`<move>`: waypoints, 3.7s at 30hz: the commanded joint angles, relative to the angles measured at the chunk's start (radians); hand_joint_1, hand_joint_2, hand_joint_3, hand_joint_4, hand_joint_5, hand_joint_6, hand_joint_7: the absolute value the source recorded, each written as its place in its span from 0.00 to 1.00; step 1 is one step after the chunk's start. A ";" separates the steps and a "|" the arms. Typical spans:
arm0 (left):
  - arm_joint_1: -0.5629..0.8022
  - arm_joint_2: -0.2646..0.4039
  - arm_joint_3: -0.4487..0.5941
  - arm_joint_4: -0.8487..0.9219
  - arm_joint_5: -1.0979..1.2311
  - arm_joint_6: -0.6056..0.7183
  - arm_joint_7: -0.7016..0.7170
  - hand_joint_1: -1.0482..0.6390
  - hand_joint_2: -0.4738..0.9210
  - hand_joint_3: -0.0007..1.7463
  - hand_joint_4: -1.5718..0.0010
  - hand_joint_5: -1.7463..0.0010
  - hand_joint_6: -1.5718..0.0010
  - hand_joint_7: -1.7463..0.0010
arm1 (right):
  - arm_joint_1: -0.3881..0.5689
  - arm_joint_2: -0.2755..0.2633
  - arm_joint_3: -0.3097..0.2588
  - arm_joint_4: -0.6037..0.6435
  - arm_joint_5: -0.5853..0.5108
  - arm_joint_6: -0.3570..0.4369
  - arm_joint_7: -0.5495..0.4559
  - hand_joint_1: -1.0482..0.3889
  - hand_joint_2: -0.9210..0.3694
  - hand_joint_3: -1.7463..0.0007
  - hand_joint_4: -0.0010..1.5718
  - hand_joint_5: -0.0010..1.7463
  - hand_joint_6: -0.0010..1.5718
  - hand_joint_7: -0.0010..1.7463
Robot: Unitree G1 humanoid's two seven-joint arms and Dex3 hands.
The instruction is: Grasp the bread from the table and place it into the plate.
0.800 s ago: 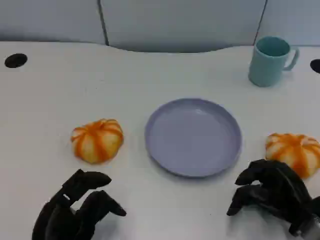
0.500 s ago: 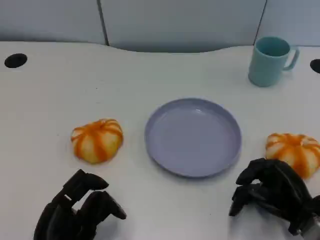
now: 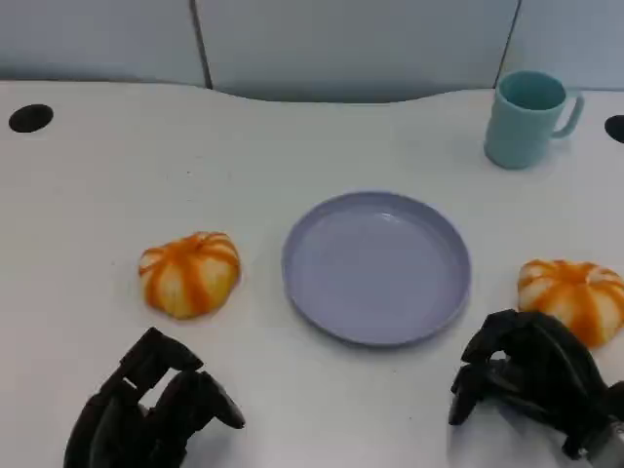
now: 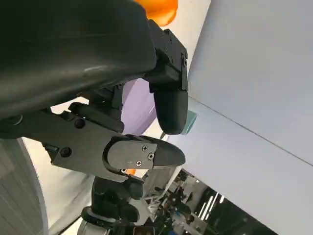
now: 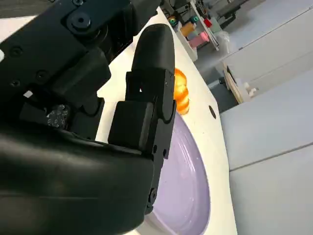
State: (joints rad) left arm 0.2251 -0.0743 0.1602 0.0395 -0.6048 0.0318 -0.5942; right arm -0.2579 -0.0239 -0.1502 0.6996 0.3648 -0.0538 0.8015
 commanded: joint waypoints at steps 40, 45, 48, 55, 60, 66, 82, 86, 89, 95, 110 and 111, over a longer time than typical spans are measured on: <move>-0.319 0.511 -0.208 -0.231 1.566 -0.209 0.389 0.22 0.97 0.00 0.92 0.81 0.79 1.00 | -0.034 -0.031 -0.039 0.114 0.021 -0.023 0.083 0.00 0.32 1.00 1.00 0.31 1.00 0.18; -0.412 0.546 -0.291 -0.161 1.642 -0.115 0.305 0.20 0.96 0.00 0.96 0.86 0.84 1.00 | -0.032 -0.027 -0.045 0.118 0.017 -0.020 0.073 0.00 0.33 1.00 1.00 0.32 1.00 0.19; -0.456 0.554 -0.331 -0.102 1.645 -0.095 0.305 0.20 0.95 0.00 0.97 0.88 0.86 1.00 | -0.031 -0.025 -0.045 0.112 0.021 -0.016 0.080 0.00 0.33 1.00 1.00 0.32 1.00 0.19; -0.582 0.550 -0.416 0.094 1.600 -0.090 0.311 0.20 0.97 0.01 1.00 0.94 0.90 1.00 | -0.032 -0.025 -0.042 0.113 0.015 -0.024 0.082 0.00 0.32 1.00 1.00 0.32 1.00 0.18; -0.691 0.522 -0.485 0.247 1.573 -0.076 0.287 0.20 0.99 0.01 0.99 0.99 0.92 0.99 | -0.026 -0.021 -0.038 0.100 0.011 -0.021 0.067 0.00 0.32 1.00 1.00 0.32 1.00 0.18; -0.785 0.475 -0.568 0.449 1.567 -0.072 0.358 0.19 0.99 0.00 0.97 0.98 0.90 0.99 | -0.021 -0.016 -0.036 0.096 0.015 -0.022 0.073 0.00 0.32 1.00 1.00 0.32 1.00 0.18; -1.022 0.365 -0.706 0.970 1.528 -0.090 0.521 0.25 0.89 0.00 0.97 0.98 0.88 0.98 | -0.004 -0.012 -0.030 0.059 0.018 0.001 0.069 0.00 0.33 1.00 1.00 0.32 1.00 0.18; -1.052 0.347 -0.725 1.076 1.508 -0.122 0.585 0.30 0.86 0.00 0.94 0.96 0.85 0.98 | 0.004 -0.010 -0.027 0.045 0.015 -0.001 0.066 0.00 0.33 1.00 1.00 0.32 1.00 0.17; -1.058 0.338 -0.733 1.124 1.488 -0.148 0.641 0.35 0.85 0.00 0.90 0.95 0.81 0.97 | 0.002 -0.010 -0.029 0.046 0.022 0.008 0.070 0.00 0.33 1.00 1.00 0.32 1.00 0.18; -1.062 0.325 -0.739 1.182 1.446 -0.183 0.686 0.46 0.89 0.01 0.80 0.89 0.72 0.95 | 0.000 -0.010 -0.032 0.047 0.027 0.021 0.076 0.00 0.34 1.00 1.00 0.31 1.00 0.17; -1.029 0.343 -0.765 1.223 1.414 -0.266 0.955 0.47 1.00 0.17 0.48 0.01 0.61 0.04 | 0.024 -0.007 -0.017 -0.009 0.020 0.034 0.045 0.00 0.34 0.99 1.00 0.32 1.00 0.19; -1.027 0.345 -0.761 1.225 1.407 -0.271 0.966 0.47 1.00 0.19 0.48 0.00 0.63 0.02 | 0.024 -0.008 -0.016 -0.010 0.020 0.035 0.045 0.00 0.34 1.00 1.00 0.32 1.00 0.19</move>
State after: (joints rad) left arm -0.8334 0.2487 -0.6092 1.2470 0.8145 -0.2245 0.3372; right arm -0.2406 -0.0198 -0.1644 0.6972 0.3822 -0.0186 0.8468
